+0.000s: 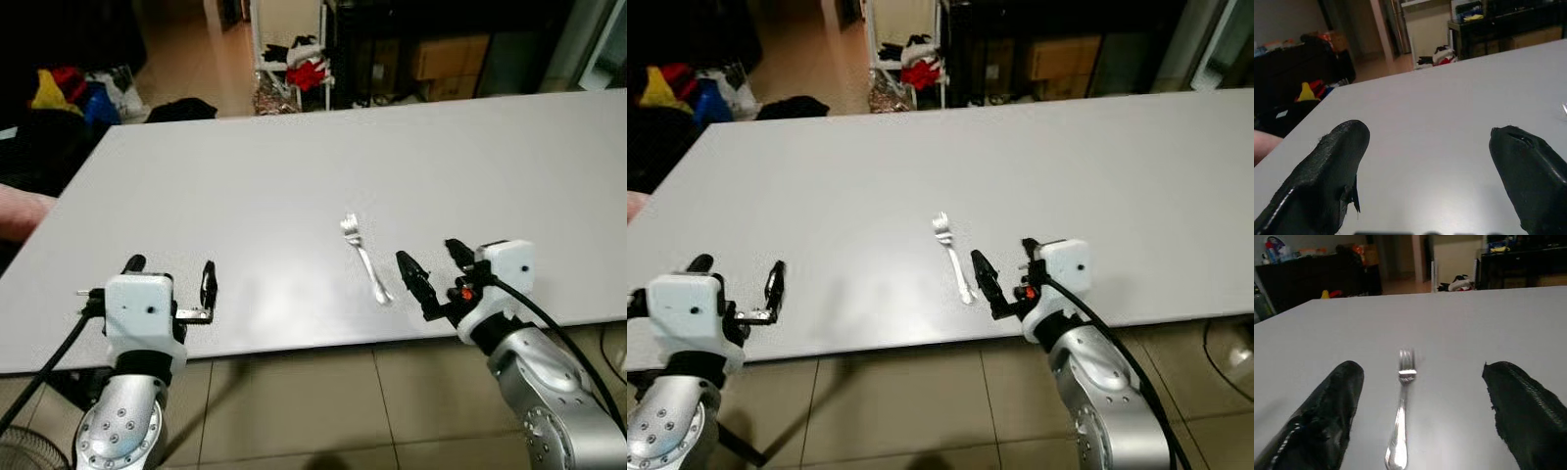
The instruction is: Setting the table
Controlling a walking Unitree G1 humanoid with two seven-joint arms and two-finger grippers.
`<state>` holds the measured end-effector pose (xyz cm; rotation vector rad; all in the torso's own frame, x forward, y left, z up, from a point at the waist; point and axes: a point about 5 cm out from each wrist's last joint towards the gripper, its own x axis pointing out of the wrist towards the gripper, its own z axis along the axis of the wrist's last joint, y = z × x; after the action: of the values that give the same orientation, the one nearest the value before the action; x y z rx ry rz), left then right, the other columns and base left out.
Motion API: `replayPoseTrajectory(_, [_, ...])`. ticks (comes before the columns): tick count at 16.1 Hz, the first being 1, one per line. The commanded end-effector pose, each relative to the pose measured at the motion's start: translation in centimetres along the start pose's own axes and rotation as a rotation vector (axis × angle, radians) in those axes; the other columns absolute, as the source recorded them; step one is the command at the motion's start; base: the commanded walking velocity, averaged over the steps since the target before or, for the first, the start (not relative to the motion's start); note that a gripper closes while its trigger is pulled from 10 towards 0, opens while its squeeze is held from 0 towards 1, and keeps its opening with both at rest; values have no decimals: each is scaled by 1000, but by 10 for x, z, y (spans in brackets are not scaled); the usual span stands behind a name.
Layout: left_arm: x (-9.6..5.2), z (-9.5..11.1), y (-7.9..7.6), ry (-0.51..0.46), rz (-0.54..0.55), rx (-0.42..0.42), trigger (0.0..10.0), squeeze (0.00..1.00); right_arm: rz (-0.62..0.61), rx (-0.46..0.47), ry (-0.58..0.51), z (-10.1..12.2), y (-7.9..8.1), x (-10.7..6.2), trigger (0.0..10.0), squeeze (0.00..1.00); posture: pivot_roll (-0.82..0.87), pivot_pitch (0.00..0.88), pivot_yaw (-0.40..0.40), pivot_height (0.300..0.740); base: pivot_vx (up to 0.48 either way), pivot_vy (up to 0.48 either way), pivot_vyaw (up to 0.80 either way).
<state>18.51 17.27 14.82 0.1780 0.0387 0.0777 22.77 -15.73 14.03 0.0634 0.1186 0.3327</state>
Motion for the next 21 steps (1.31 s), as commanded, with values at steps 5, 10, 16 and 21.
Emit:
replayPoseTrajectory(5, [0, -4, -3, 38, -32, -69, 10000, 16, 96, -50, -8, 5, 5, 4, 10000, 1000, -72, 0, 54, 740, 0, 0, 480])
replayPoseTrajectory(10, [-6, 4, 1, 25, -6, -87, 10000, 47, 131, -91, -37, 13, -3, 19, 10000, 1000, -31, 0, 19, 740, 0, 0, 800])
replayPoseTrajectory(16, [17, 8, -1, -35, -83, 55, 10000, 0, -17, 66, 11, -5, -6, 13, 10000, 1000, -36, 0, 39, 740, 0, 0, 800])
replayPoseTrajectory(21, [55, 13, 9, -105, -47, 95, 10000, 0, -70, 67, 37, -12, -2, -6, 10000, 1000, -116, 0, 64, 740, 0, 0, 800])
